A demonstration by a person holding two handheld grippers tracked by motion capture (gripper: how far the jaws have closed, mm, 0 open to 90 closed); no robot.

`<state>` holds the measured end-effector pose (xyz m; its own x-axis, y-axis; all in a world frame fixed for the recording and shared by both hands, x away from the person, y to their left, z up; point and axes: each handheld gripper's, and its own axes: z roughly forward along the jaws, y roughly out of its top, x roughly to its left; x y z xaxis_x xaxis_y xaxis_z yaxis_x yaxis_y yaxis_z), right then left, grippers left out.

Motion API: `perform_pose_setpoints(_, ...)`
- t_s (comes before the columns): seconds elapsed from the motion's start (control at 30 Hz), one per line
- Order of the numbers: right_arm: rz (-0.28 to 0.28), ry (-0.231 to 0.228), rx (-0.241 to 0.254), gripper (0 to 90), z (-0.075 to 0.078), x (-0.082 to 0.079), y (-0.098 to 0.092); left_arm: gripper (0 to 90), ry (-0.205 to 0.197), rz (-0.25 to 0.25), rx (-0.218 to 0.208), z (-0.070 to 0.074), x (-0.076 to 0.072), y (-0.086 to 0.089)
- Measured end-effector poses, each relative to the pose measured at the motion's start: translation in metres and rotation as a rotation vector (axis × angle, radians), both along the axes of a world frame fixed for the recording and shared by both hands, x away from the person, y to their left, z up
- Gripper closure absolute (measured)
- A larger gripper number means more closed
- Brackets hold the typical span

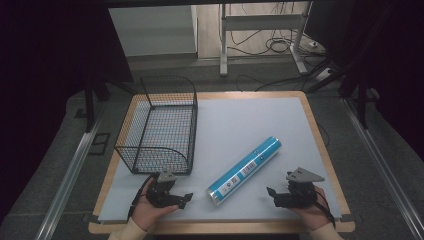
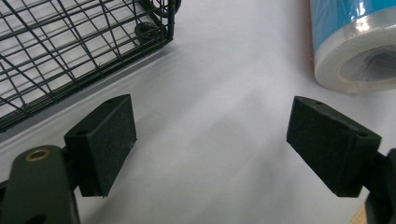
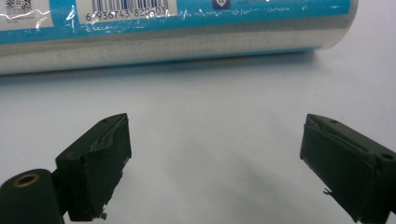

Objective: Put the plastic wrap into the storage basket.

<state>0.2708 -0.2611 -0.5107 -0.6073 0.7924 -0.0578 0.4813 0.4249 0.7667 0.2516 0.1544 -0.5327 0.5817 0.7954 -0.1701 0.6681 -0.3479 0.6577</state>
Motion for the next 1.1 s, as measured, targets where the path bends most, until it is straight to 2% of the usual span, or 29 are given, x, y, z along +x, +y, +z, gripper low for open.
perform_pose_setpoints(0.1,-0.002,0.006,0.014,11.9,0.001,0.000,-0.003,15.8,0.000,-0.002,-0.002,0.000,0.000,0.000)
perform_pose_setpoints(0.3,-0.011,-0.011,0.006,12.1,0.004,-0.001,-0.004,15.7,-0.002,-0.007,0.003,0.001,-0.001,0.000)
perform_pose_setpoints(0.47,-0.004,-0.004,-0.008,12.1,0.001,0.000,-0.003,15.8,-0.007,-0.006,0.008,0.001,0.000,0.002)
perform_pose_setpoints(0.73,0.002,-0.014,-0.025,12.1,0.001,0.000,-0.003,16.7,-0.033,-0.021,0.026,0.006,-0.002,-0.001)
perform_pose_setpoints(0.93,0.015,-0.029,-0.036,12.1,0.002,-0.002,-0.002,16.8,-0.032,-0.016,0.007,0.010,-0.002,0.000)
perform_pose_setpoints(1.1,0.019,-0.023,-0.037,12.1,0.001,-0.002,-0.001,16.6,-0.045,-0.021,0.001,0.016,-0.004,-0.001)
